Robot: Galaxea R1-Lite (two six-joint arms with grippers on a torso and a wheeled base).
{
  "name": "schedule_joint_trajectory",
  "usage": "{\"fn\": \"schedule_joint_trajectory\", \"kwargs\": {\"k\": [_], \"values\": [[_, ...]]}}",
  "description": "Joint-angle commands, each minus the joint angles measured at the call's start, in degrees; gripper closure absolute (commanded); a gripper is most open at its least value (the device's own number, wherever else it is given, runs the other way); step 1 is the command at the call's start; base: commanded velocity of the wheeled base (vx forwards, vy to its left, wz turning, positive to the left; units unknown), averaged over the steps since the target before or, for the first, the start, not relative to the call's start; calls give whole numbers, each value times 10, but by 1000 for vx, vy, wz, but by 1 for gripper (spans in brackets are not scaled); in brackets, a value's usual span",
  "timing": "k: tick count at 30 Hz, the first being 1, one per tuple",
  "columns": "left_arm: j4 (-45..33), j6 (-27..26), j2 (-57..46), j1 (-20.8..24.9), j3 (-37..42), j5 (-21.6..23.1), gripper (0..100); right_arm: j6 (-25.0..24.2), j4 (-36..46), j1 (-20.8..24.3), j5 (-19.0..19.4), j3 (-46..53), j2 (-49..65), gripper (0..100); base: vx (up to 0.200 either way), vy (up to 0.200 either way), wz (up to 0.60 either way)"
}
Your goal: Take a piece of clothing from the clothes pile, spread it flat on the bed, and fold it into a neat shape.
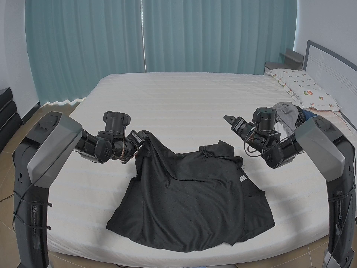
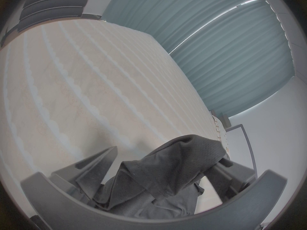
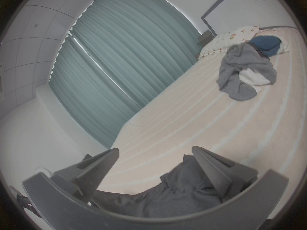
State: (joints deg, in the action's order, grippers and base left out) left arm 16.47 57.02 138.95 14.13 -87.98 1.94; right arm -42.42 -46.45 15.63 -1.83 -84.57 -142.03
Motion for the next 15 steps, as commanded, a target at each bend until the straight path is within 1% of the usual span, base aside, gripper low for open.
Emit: {"fn": "schedule_joint_trajectory", "kwargs": {"k": [1,4,7,9,11,13,15], "values": [[1,22,25,-18,-21,-4,0,-1,2,-23,1,14,-26,0,0,0,0],[0,39,22,-32,-21,-4,0,-6,0,-33,2,36,-17,0,0,0,0],[1,40,23,-44,-23,-4,0,-19,0,-35,7,58,-5,0,0,0,0],[12,40,26,-59,-39,-13,0,-62,0,-35,13,79,8,0,0,0,0],[31,47,26,-66,-45,-19,0,-87,0,-32,18,89,11,0,0,0,0],[48,55,26,-66,-46,-19,0,-97,1,-30,18,91,10,0,0,0,0],[51,55,26,-63,-35,-10,0,-98,2,-27,17,95,5,0,0,0,0]]}}
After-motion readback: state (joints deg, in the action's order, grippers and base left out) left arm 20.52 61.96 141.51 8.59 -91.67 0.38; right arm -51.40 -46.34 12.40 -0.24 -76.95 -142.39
